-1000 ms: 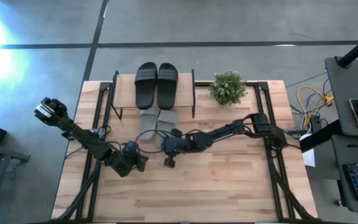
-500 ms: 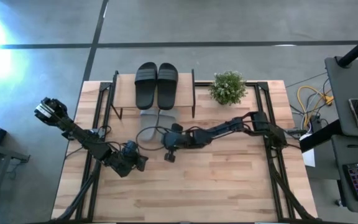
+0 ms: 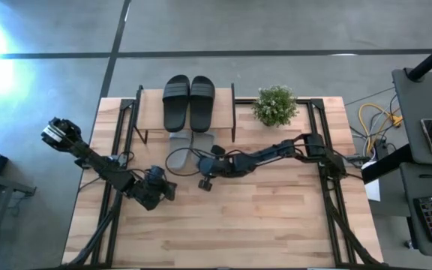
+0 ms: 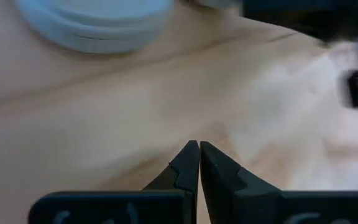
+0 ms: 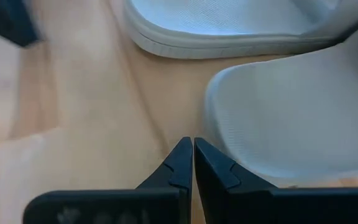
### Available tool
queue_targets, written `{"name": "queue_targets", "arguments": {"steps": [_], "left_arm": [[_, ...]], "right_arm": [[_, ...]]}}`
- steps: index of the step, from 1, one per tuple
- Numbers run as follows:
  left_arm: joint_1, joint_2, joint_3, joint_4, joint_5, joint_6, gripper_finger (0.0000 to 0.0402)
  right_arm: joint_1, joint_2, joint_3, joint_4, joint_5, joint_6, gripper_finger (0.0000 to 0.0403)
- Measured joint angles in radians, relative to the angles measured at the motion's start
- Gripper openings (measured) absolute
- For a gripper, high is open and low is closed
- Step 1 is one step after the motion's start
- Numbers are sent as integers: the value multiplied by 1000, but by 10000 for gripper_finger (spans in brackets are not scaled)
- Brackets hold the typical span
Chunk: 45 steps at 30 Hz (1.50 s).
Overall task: Pick and place slides into the shelf
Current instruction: Adjust the pair of grey slippers
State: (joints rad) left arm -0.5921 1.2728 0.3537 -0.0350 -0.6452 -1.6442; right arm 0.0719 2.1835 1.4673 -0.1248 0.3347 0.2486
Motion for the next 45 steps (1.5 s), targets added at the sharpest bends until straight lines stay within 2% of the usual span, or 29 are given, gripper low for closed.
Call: {"name": "queue_targets", "arguments": {"steps": [5,12,22,26,33,40,45], "left_arm": [[36,0,-45,2,-12,9,0],[93,0,-74,69,-82,207,0],[231,14,-101,93,-97,332,0],[300,26,-102,183,-93,450,0],[400,78,-102,360,-1,625,0],[404,83,-102,356,85,631,0],[374,14,-97,357,214,632,0]], "right_arm": [[28,-23,0,-4,0,47,9],[59,-60,0,-14,1,40,9],[95,-109,0,-31,7,40,9],[105,-114,0,-40,7,40,9],[111,-116,0,-115,7,114,9],[111,-116,0,-159,7,154,9],[88,-103,1,-155,-7,171,9]]}}
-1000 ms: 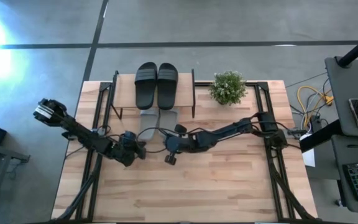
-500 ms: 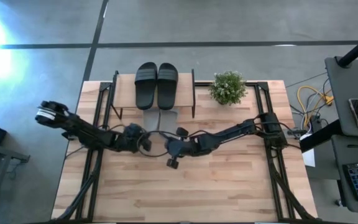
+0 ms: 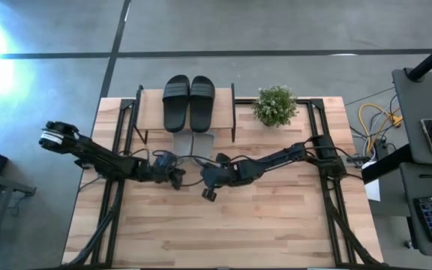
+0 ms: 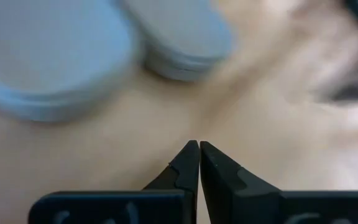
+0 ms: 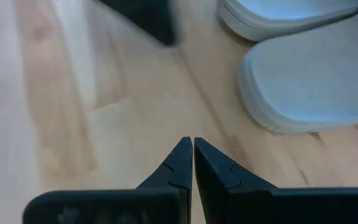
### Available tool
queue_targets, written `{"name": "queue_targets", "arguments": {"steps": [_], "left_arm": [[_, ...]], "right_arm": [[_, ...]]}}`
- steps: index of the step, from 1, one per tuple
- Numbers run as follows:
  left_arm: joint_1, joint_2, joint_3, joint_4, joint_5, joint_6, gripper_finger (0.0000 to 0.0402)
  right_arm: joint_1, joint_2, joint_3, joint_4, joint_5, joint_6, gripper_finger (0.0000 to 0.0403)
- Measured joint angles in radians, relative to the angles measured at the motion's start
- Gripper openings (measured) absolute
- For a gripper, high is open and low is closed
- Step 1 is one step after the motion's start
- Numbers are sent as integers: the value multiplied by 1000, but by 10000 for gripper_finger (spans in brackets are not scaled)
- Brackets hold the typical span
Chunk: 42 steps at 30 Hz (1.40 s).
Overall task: Pick and place slides into the shelf
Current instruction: Adjust the pair of grey slippers
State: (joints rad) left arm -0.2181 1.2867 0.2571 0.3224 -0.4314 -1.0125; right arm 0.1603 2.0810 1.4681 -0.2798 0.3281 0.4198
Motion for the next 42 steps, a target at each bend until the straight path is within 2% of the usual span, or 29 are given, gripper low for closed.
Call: {"name": "queue_targets", "arguments": {"steps": [2,5,8,12,16,24,38,42], "left_arm": [[-36,-41,6,4,36,-1,0],[-112,-107,6,1,34,-17,0],[-210,-154,2,-4,-43,-33,0],[-327,-178,2,-64,-174,-143,0],[-402,-167,2,-115,-191,-245,0],[-433,-137,5,-122,-208,-292,0],[-432,-141,6,-123,-242,-290,0],[-432,-140,6,-123,-278,-290,0]], "right_arm": [[-19,10,0,0,-20,0,9],[-48,24,0,6,-44,-10,9],[-78,36,0,11,-57,-18,8],[-120,43,0,60,-167,-22,9],[-142,55,0,77,-186,-24,8],[-162,80,-1,79,-182,-27,8],[-162,74,0,100,64,-46,9],[-161,66,3,89,59,-47,9]]}}
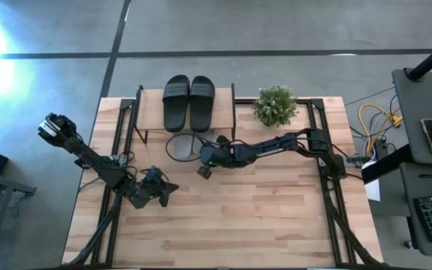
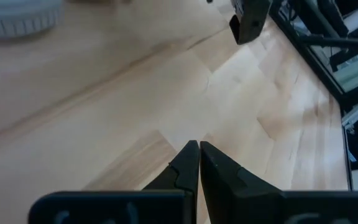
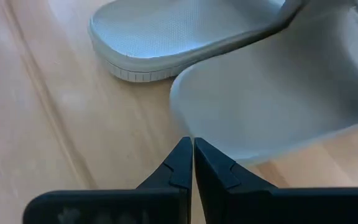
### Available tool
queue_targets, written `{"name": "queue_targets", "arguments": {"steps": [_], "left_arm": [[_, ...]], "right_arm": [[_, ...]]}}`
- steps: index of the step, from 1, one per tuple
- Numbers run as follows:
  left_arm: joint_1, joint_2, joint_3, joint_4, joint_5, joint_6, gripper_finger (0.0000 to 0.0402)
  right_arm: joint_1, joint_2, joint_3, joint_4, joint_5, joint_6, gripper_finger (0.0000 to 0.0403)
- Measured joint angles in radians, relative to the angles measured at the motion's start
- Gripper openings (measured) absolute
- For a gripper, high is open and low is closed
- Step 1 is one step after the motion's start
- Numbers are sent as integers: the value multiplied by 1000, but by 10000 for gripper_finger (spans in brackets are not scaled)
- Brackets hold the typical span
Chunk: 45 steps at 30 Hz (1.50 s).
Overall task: Pick and place slides into the shelf
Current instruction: Adjust the pair of grey slippers
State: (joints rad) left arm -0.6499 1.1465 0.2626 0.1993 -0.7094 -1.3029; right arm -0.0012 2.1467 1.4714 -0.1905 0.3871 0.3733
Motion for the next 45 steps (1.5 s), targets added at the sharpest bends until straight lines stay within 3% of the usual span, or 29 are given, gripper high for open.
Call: {"name": "queue_targets", "arguments": {"steps": [8,15,19,25,34,45], "left_arm": [[86,5,-5,2,-37,0,0],[218,56,8,1,-31,160,0],[261,93,18,1,-30,231,0],[323,150,12,2,-29,239,0],[410,198,14,7,-30,263,0],[550,248,19,185,-23,431,0]], "right_arm": [[88,-143,0,-75,10,12,9],[188,-310,-15,-118,221,-18,9],[200,-357,-16,-239,288,100,8],[222,-366,-20,-384,347,250,9],[269,-363,-22,-389,349,285,8],[301,-362,-23,-406,349,316,9]]}}
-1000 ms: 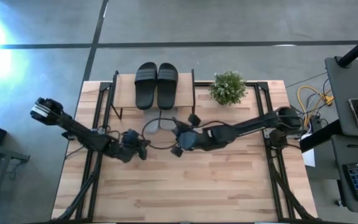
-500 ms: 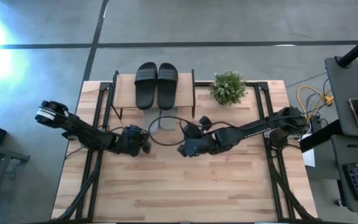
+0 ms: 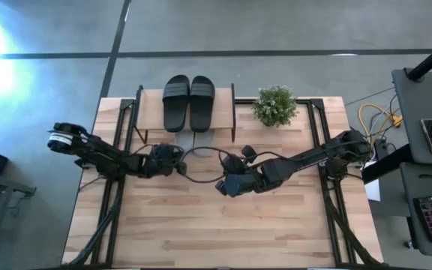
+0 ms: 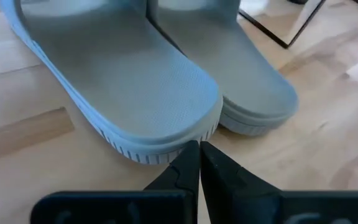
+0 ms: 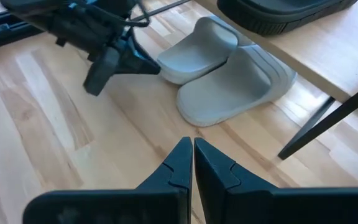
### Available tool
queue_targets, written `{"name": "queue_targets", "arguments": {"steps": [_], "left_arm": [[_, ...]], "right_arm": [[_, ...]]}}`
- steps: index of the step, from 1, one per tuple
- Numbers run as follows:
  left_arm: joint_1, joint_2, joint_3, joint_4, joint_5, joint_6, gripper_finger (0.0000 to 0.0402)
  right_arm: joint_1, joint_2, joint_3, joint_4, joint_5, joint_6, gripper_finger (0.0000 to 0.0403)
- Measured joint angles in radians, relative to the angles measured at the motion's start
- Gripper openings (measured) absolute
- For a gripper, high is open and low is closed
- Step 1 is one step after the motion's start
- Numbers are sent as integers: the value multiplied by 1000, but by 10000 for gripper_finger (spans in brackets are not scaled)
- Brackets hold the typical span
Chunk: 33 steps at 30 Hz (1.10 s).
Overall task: Pick and place slides into the shelf
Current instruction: Adjust the pair of grey slippers
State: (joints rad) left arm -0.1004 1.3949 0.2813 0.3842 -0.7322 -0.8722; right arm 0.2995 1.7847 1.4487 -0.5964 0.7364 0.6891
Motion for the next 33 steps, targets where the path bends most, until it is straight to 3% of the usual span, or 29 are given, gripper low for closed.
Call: {"name": "queue_targets", "arguments": {"steps": [7,13,18,24,29,33], "left_arm": [[21,-37,-5,-116,83,-5,0],[19,-137,-5,-319,138,-195,0],[-11,-272,30,-314,171,-143,0],[-176,-439,79,-331,282,-170,0],[-384,-495,87,-506,285,-437,0],[-523,-485,85,-598,233,-650,0]], "right_arm": [[18,0,0,-9,0,0,9],[19,-27,0,-23,-1,11,8],[2,-42,-10,-36,-52,31,9],[-72,-35,-126,79,-276,73,8],[-145,-33,-254,292,-442,175,8],[-213,-9,-381,578,-510,310,8]]}}
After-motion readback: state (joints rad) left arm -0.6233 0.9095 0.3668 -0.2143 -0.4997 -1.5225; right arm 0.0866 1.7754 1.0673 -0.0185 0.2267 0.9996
